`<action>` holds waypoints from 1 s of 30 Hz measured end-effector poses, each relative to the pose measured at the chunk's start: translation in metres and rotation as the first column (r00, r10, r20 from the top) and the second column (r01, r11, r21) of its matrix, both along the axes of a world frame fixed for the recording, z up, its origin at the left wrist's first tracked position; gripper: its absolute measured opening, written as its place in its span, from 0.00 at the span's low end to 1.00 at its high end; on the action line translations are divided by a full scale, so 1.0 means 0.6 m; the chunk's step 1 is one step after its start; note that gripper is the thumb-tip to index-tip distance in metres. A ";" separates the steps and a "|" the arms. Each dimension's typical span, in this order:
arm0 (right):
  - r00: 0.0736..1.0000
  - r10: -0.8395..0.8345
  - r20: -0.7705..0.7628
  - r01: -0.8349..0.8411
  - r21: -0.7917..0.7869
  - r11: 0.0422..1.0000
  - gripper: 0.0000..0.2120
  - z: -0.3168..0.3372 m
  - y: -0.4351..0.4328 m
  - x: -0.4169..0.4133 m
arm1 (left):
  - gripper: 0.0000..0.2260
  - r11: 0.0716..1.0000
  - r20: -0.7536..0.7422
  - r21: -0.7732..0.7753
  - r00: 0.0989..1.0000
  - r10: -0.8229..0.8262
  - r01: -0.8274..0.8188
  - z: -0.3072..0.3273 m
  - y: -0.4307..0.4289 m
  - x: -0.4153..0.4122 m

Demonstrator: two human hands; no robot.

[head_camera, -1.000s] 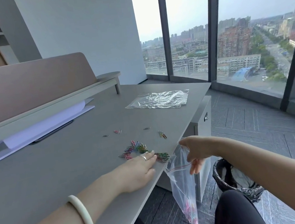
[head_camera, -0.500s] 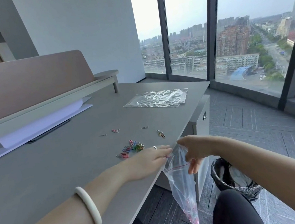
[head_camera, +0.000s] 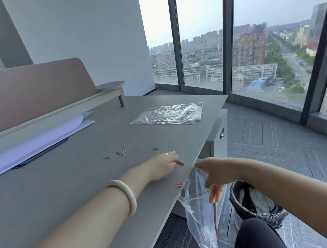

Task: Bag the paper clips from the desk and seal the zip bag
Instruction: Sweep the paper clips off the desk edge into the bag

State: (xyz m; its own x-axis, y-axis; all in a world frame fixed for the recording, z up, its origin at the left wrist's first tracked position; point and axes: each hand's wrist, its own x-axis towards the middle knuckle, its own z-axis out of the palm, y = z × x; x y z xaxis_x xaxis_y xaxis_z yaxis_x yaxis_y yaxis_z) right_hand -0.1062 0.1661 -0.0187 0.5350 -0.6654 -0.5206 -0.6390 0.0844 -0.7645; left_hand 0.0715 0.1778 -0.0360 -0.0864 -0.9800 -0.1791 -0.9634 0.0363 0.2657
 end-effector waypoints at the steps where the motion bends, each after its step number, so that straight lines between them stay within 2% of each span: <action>1: 1.000 0.007 0.012 -0.007 0.018 1.000 0.28 0.001 -0.001 0.000 | 0.20 1.000 0.004 0.007 1.000 -0.029 0.029 -0.002 0.015 -0.001; 5: 1.000 -0.026 -0.005 0.027 0.123 0.992 0.27 0.002 0.006 0.004 | 0.22 0.987 -0.029 0.067 0.989 -0.148 0.149 -0.003 0.079 -0.022; 8: 0.999 -0.047 0.006 0.045 0.187 0.981 0.28 0.002 0.011 0.008 | 0.23 0.984 -0.143 0.071 0.978 -0.152 0.163 0.019 0.108 -0.019; 10: 0.998 -0.051 0.021 0.046 0.185 0.982 0.28 0.003 0.018 0.009 | 0.23 0.998 -0.212 0.008 0.976 -0.055 0.058 0.038 0.115 0.008; 12: 0.999 -0.030 0.035 0.024 0.156 0.987 0.27 0.006 0.025 0.009 | 0.20 0.995 -0.216 -0.029 0.973 0.085 -0.093 0.045 0.118 0.049; 16: 0.999 0.018 0.034 -0.021 0.104 0.994 0.24 0.000 0.029 0.013 | 0.22 0.954 -0.020 0.020 0.954 0.299 -0.299 0.019 0.131 0.116; 19: 0.999 0.036 0.011 -0.037 0.090 0.995 0.24 -0.005 0.031 0.017 | 0.23 0.926 -0.006 0.088 0.929 0.370 -0.368 -0.001 0.136 0.116; 24: 1.000 0.005 0.002 -0.005 0.083 0.997 0.24 -0.003 0.031 0.021 | 0.24 0.941 -0.107 0.023 0.935 0.338 -0.338 -0.014 0.120 0.076; 30: 1.000 0.022 0.003 -0.023 0.120 0.993 0.26 0.016 0.029 0.024 | 0.22 0.987 -0.182 -0.008 0.971 0.158 -0.162 -0.023 0.102 0.017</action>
State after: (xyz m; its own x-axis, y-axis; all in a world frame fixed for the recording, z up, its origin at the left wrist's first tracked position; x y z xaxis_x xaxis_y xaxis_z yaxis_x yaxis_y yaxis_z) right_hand -0.0919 0.1836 -0.0093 0.5502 -0.5861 -0.5948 -0.6403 0.1610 -0.7510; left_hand 0.0815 0.2388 -0.0497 0.0433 -0.9873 -0.1525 -0.8936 -0.1065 0.4361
